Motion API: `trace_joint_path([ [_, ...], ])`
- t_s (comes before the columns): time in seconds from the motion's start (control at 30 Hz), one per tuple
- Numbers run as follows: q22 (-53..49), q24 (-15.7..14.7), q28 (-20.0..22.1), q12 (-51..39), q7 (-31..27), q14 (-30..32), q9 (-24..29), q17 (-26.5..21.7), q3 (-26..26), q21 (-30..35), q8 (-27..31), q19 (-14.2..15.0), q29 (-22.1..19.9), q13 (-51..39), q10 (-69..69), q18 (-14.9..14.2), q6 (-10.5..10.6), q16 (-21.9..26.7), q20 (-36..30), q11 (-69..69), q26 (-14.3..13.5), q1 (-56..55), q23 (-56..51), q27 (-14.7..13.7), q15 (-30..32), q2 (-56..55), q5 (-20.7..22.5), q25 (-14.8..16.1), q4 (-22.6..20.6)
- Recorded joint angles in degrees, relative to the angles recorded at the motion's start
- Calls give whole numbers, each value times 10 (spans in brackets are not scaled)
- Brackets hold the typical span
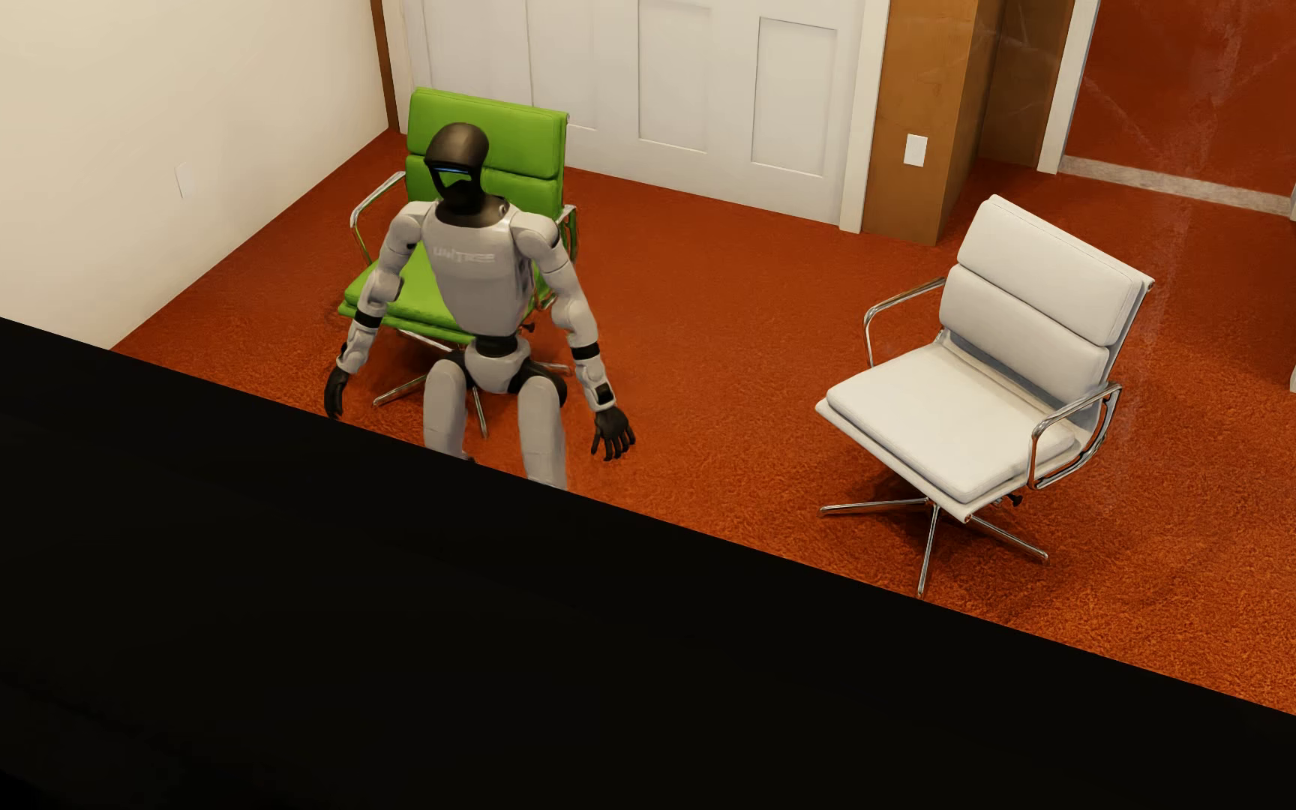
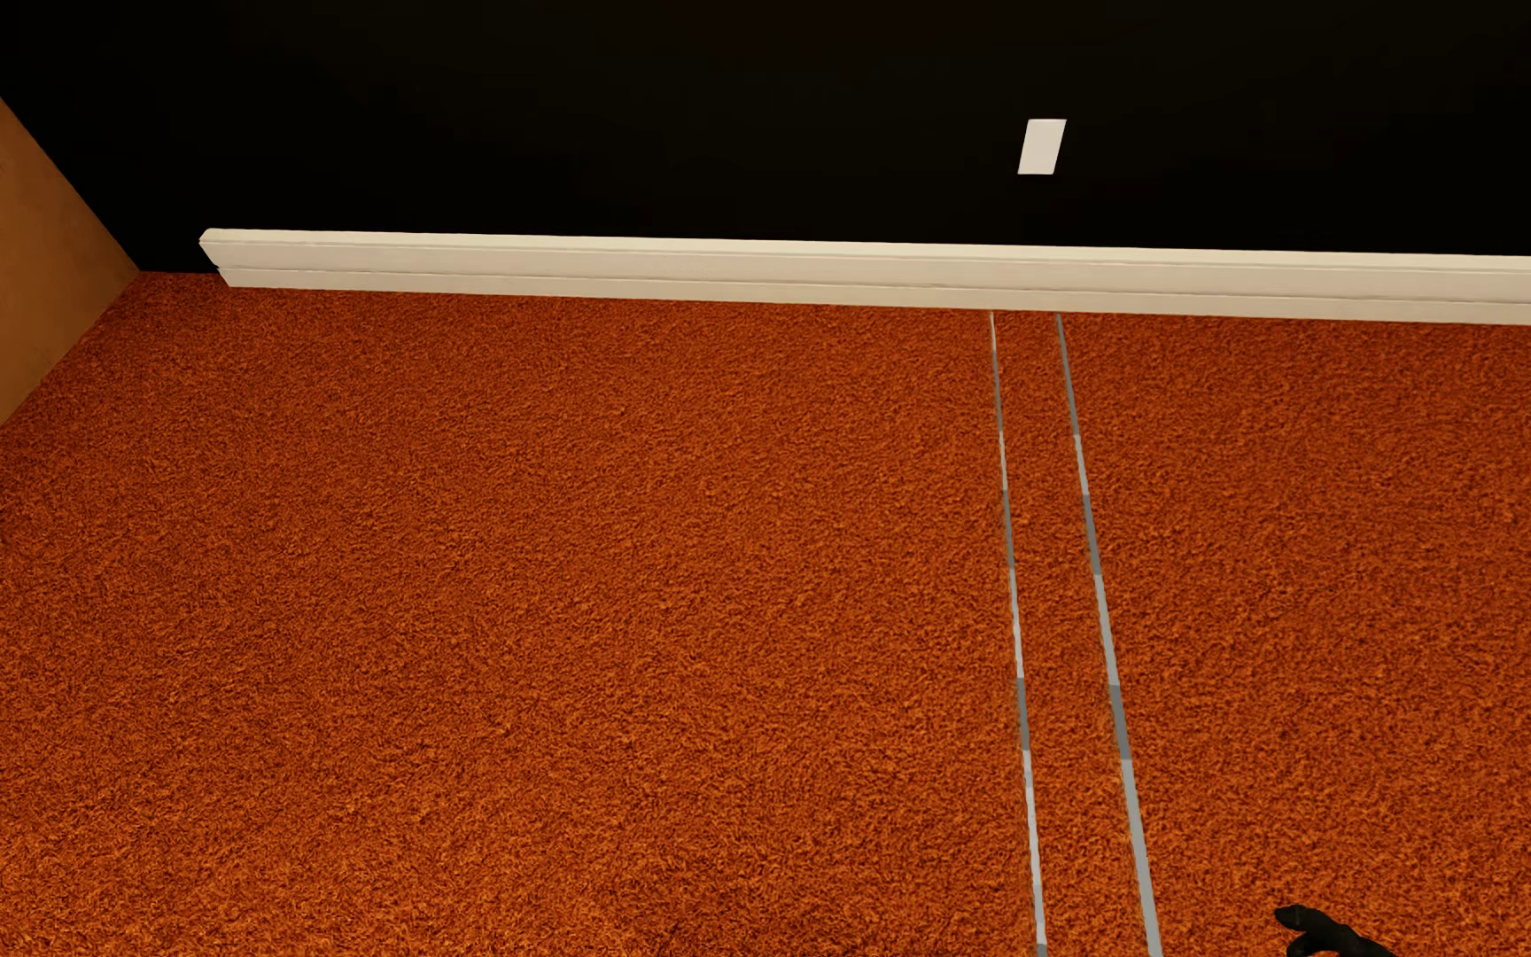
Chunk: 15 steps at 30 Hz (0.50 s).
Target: Get off of the chair
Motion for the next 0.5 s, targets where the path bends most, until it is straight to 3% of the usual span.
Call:
trace_joint_path([
  [0.03, 15, 12, 29, -12, 8, -17, 6, -4, 3, 14, -4, 27, 9, 4, -9, -8, 6, -9, -10, -2, -19, 10, -5, -3, -8, 5, -3, 7, -12],
  [0.13, 14, 4, 37, -14, 21, -31, 2, 10, 4, 13, -9, 10, 5, 9, -51, 14, 11, -7, -10, -18, -25, 36, 12, -3, -2, 12, 8, 18, -35],
  [0.27, 9, -5, 63, -6, 32, 6, 6, 35, -3, 18, -11, -7, -9, 20, -127, 13, 16, -1, -14, -16, -31, 61, 5, -14, 3, -2, 12, 24, -43],
  [0.5, 19, -10, 58, -4, 44, 9, 16, 50, -3, 29, 0, -3, -8, 14, -160, 14, 12, -4, -9, -27, -31, 64, 11, -9, 32, -29, -6, 34, -59],
])
